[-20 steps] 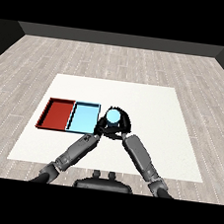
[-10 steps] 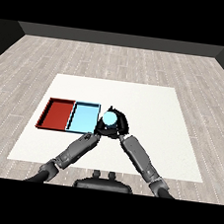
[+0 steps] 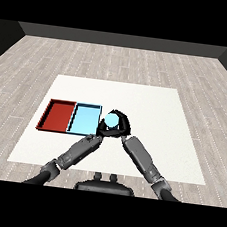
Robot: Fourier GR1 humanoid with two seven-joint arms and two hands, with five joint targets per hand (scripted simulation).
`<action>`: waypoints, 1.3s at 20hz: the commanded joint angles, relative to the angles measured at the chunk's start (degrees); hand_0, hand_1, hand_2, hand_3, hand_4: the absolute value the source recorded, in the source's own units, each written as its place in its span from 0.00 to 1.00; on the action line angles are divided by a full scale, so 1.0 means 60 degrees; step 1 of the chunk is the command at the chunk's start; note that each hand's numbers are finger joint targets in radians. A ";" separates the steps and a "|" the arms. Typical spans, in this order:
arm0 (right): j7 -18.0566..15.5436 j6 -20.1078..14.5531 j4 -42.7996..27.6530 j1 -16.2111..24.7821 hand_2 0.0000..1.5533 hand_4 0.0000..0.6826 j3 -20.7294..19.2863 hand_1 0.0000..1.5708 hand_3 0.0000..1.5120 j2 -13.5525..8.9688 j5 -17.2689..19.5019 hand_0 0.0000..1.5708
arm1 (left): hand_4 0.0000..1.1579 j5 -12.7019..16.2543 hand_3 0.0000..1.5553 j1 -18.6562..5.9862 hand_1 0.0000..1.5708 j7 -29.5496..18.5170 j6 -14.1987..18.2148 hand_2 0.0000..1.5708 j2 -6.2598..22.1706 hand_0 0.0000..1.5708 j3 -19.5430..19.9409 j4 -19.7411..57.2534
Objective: Pick the blue can and put it in the blue box
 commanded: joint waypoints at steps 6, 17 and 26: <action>0.0582 0.0207 -0.0597 0.0265 0.94 0.78 -0.0139 0.91 0.91 0.0220 0.0198 0.91 | 0.98 -0.0936 0.94 0.0145 1.00 0.0998 0.0565 0.99 -0.0125 1.00 0.0482 -0.0655; 0.0812 -0.0195 -0.0298 0.0121 0.00 0.00 -0.0076 0.00 0.00 0.0226 0.0919 0.00 | 0.98 -0.1075 0.94 -0.0133 1.00 0.0637 0.0851 0.99 -0.0201 1.00 0.0453 -0.0446; 0.0387 0.0012 0.0170 0.0122 0.00 0.00 -0.0973 0.00 0.00 0.0229 0.1014 0.00 | 0.99 -0.1147 0.96 0.0371 1.00 0.0457 0.0905 1.00 -0.0205 1.00 0.0313 -0.0579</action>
